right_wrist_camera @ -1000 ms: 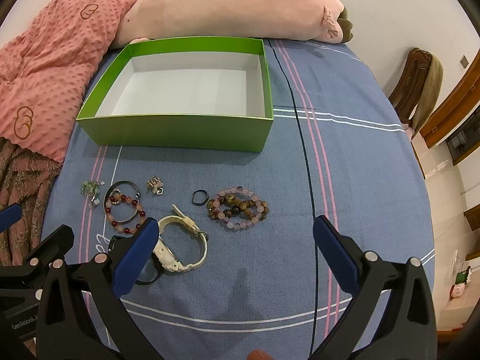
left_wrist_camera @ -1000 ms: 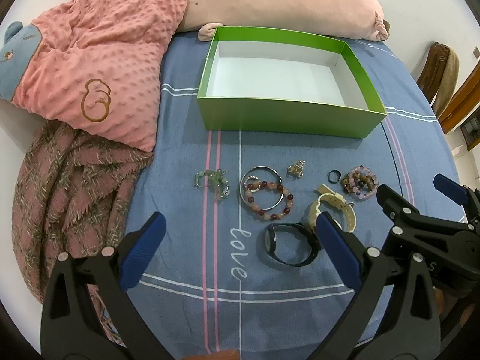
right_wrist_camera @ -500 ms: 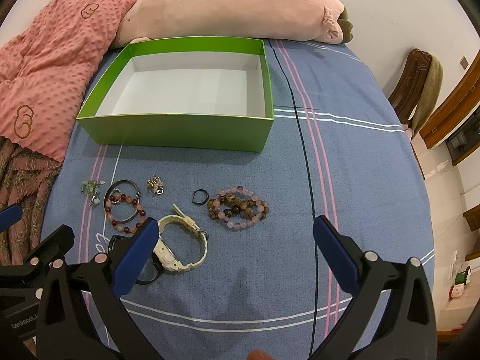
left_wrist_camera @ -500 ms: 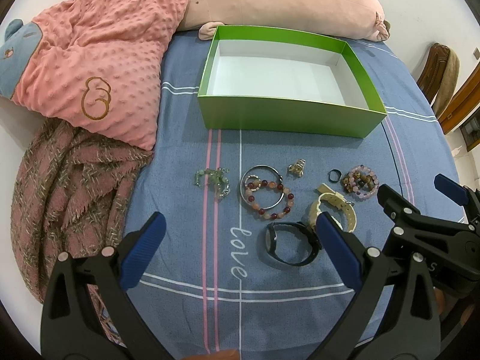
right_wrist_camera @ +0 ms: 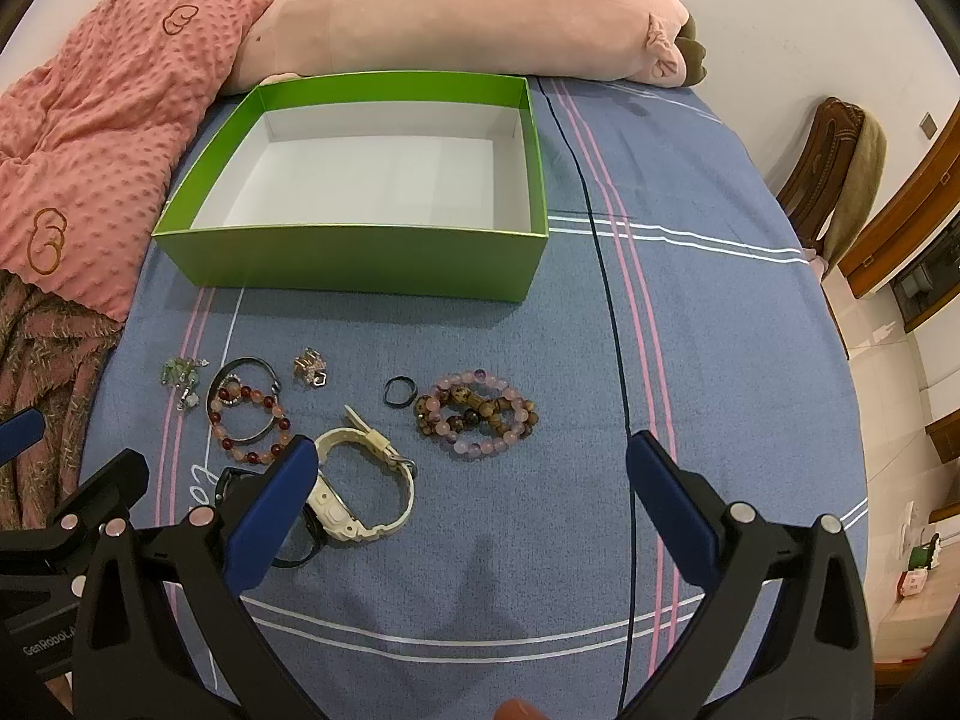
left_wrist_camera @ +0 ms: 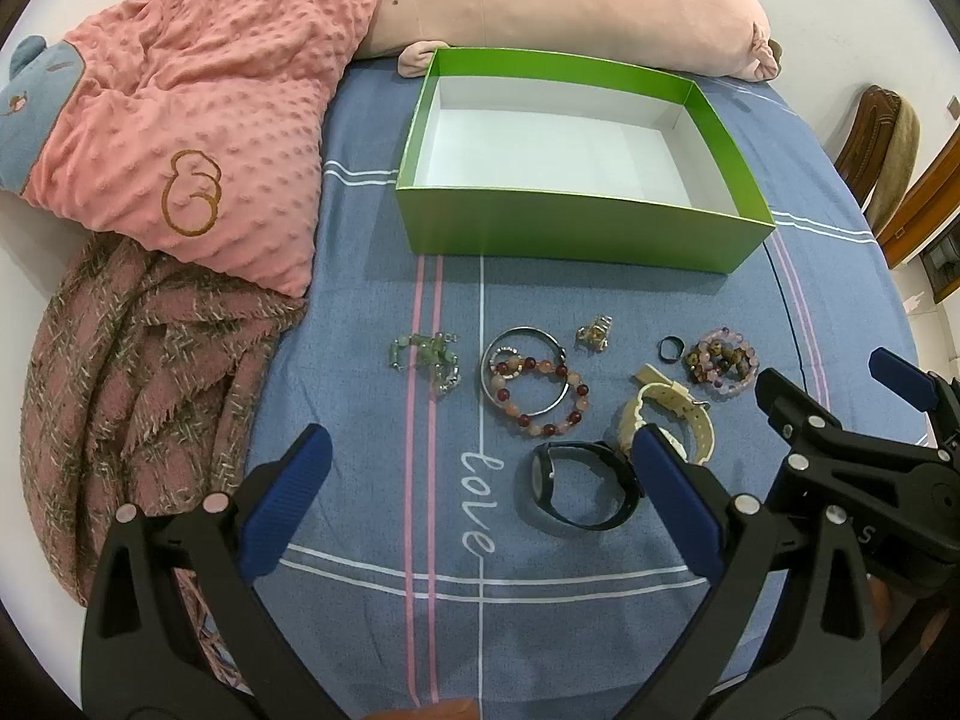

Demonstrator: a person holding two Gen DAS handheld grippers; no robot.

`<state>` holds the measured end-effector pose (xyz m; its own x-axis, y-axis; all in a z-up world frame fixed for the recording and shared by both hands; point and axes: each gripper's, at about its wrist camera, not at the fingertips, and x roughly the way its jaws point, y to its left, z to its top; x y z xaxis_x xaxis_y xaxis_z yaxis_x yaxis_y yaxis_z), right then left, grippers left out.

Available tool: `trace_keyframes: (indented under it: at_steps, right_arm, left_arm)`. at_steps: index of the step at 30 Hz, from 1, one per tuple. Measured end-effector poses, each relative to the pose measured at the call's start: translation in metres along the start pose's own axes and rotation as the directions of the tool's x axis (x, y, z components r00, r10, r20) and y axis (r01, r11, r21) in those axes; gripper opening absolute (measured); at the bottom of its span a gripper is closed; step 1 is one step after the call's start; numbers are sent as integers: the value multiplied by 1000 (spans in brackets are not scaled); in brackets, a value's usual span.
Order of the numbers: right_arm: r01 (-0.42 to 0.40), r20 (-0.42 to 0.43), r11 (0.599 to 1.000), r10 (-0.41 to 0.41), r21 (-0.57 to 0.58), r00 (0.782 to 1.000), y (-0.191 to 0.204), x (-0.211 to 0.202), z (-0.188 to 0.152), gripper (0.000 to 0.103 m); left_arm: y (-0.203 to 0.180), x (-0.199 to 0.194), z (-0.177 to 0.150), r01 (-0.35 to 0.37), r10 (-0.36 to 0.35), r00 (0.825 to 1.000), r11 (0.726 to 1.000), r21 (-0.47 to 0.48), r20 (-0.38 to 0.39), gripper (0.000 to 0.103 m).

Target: Organize jewelry

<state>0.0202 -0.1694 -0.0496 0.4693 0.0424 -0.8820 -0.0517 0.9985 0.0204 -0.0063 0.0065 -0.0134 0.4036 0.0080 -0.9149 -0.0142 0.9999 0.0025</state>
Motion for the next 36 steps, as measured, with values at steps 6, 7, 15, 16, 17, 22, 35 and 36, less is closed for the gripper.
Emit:
trace_keyframes:
  at_steps: [6,7,15,16,17,22,35,36]
  right_arm:
    - [12,12,1000,-12,7,1000,-6,1,0,102]
    - [9,13,1000,-9,16,1000,-10,1,0,102]
    - [1,-14,1000,-1,14,1000,-19,8,1,102]
    - [-2,-17,1000,2,8,1000,-17,9,2,102]
    - [-10,-21,1000,10,0,1000,-16,10,1,102]
    - [-84,-60,995,81,-51,995,-7,22,-6,86]
    - [-182,-218,980,162,-74,962,10,65,-23,47]
    - [-177,-222,981,155,-81,963,11,68,-24,47]
  left_arm:
    - [3,4,-4,-3,3,1000,1000,-14,-6,101]
    - [5,7,-6,-8,8,1000,1000,-23,-15,101]
    - [15,13,-9,-7,6,999,999,-38,-32,101]
    - [17,15,-9,-6,5,999,999,-39,-35,101]
    - [18,17,-11,-6,5,999,999,-41,-37,101]
    - [24,35,-20,24,-28,995,999,-41,-92,101]
    - [0,67,-32,93,-89,985,995,20,-150,97]
    - [-2,70,-32,96,-91,984,995,24,-151,95]
